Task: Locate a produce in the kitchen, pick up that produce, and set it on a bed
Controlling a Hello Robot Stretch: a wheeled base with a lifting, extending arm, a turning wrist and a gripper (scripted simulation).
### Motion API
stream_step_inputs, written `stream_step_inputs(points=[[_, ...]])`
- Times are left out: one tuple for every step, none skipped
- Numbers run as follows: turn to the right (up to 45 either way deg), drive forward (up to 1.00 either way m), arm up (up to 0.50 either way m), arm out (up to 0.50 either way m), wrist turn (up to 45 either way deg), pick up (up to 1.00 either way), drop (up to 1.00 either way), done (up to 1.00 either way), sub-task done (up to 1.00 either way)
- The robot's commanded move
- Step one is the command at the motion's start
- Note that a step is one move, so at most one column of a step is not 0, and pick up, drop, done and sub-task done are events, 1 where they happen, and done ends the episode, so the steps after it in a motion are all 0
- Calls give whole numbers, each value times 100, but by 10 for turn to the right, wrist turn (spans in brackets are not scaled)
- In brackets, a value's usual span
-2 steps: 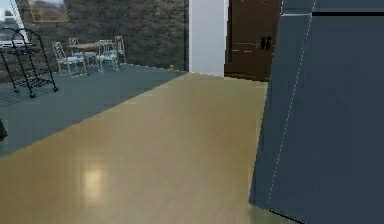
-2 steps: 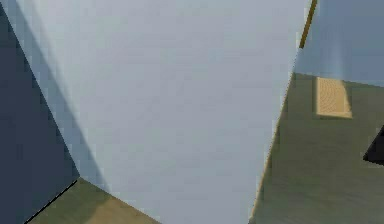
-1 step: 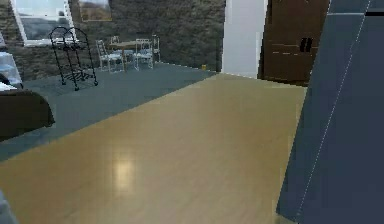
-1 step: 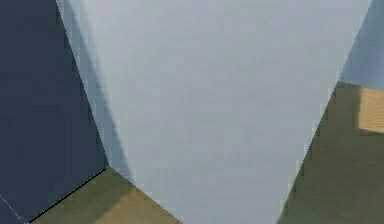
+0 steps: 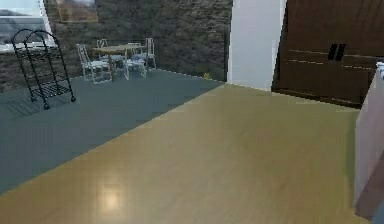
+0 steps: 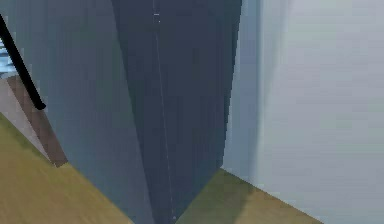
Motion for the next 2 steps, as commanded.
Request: stream_step_inputs(points=[[-120, 0, 0, 0, 0, 0, 0, 0, 0], [0, 15, 0, 0, 0, 0, 0, 0, 0]])
